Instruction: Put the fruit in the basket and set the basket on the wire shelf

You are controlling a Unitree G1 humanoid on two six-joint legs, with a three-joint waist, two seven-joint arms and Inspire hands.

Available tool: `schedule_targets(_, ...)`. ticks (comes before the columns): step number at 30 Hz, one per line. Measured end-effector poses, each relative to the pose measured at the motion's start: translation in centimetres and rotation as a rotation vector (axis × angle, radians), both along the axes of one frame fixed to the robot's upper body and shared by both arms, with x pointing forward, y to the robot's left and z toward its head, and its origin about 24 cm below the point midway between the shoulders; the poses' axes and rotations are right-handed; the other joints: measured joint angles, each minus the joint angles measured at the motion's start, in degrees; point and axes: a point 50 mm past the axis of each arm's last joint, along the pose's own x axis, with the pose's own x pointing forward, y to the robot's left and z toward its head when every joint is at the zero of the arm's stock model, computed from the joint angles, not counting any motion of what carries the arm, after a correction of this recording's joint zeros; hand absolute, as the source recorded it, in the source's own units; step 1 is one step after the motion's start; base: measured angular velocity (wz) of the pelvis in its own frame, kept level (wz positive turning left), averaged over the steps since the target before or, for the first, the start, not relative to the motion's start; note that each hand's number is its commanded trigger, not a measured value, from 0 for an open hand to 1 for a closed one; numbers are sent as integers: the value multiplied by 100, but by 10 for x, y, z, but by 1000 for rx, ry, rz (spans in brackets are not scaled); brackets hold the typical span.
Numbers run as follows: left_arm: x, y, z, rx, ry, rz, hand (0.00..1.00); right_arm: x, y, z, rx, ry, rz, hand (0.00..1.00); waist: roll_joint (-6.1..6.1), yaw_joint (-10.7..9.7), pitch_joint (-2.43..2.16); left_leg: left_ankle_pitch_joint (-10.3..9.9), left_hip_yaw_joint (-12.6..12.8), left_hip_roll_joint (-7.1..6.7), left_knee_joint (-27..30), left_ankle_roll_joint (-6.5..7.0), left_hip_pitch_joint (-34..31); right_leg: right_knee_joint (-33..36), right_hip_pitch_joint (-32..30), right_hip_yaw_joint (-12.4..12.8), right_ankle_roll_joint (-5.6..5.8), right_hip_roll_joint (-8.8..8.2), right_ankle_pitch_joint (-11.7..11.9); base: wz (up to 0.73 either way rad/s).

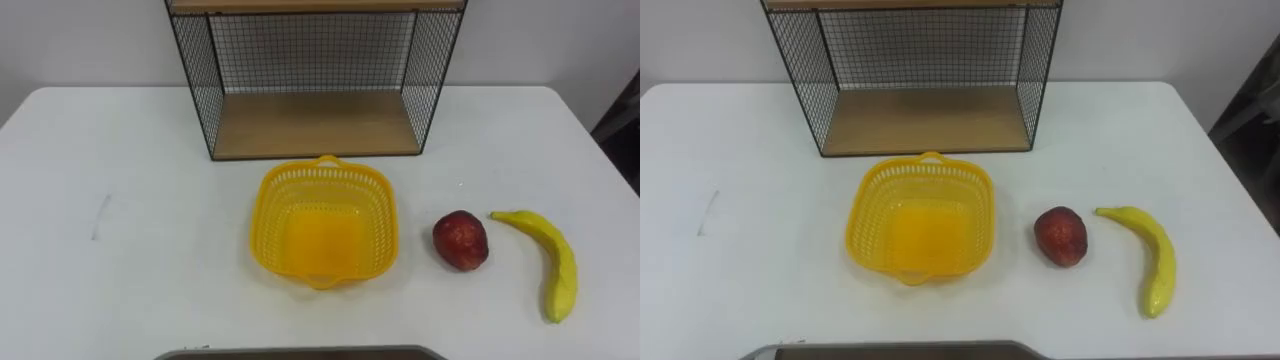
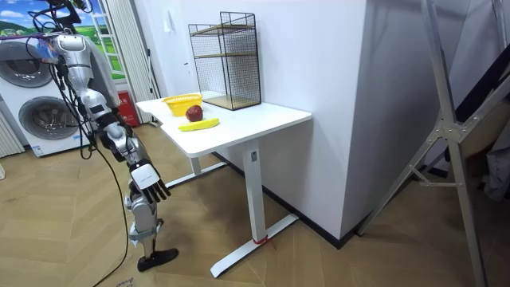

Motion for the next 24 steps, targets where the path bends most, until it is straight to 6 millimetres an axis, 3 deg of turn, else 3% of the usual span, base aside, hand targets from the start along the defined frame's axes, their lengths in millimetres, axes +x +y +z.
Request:
schedule_targets(16, 8, -1, 0, 27, -40, -12, 0, 3, 8, -2, -1, -5, 16, 0, -123, 158, 12, 10, 122, 18, -191, -16, 137, -4, -8, 71, -3, 18, 4, -4)
schedule_targets(19, 6, -1, 0, 29, -38, -11, 0, 0, 8, -2, 4, -10, -38, 0, -120, 157, 12, 12, 122, 21, -203, -18, 134, -7, 10, 66, -3, 22, 4, 0)
schedule_targets(24, 4, -1, 0, 27, -33, -6, 0, -9, 9, -3, 45, -31, -288, 0, -111, 144, 16, 17, 108, 22, -201, -23, 113, -2, 9, 58, -6, 27, 6, 0)
